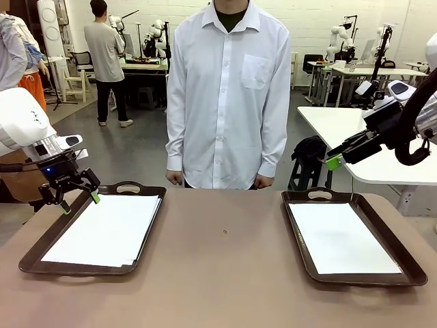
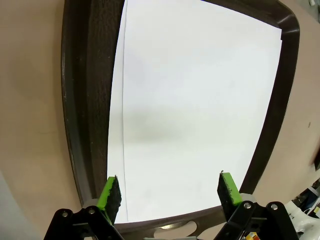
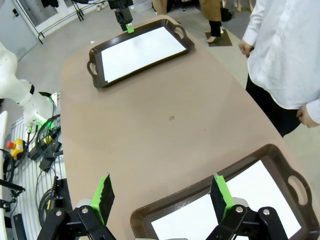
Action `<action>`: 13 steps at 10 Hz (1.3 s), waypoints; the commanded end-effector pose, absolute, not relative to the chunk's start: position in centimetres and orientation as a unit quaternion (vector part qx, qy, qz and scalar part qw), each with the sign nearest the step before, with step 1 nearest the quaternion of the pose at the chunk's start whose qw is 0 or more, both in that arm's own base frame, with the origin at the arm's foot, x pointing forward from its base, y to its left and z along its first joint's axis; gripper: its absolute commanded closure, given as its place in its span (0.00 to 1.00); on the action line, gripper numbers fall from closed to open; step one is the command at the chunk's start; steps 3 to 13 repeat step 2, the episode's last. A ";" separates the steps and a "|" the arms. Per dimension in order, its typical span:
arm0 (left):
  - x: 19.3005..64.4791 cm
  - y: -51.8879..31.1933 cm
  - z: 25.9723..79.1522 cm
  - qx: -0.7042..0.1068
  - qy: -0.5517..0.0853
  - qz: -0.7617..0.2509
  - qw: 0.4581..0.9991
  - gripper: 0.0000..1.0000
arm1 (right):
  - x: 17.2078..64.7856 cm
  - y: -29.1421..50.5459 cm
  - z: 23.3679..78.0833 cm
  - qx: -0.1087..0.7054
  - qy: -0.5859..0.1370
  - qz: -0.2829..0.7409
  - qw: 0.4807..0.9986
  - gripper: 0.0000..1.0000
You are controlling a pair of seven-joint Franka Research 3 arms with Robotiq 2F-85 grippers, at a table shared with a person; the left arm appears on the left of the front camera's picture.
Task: Sort the A4 documents.
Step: Place the A4 Paper in the designated Handle tray.
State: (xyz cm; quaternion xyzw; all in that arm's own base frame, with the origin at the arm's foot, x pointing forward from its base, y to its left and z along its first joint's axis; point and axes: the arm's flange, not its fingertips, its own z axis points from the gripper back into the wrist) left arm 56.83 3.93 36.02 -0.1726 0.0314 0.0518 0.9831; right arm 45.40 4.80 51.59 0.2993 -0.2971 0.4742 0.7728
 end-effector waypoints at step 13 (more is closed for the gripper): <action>56.8 4.1 35.9 -0.168 0.031 0.040 0.984 0.00 | 45.5 4.8 51.5 0.299 -0.300 0.475 0.771 0.00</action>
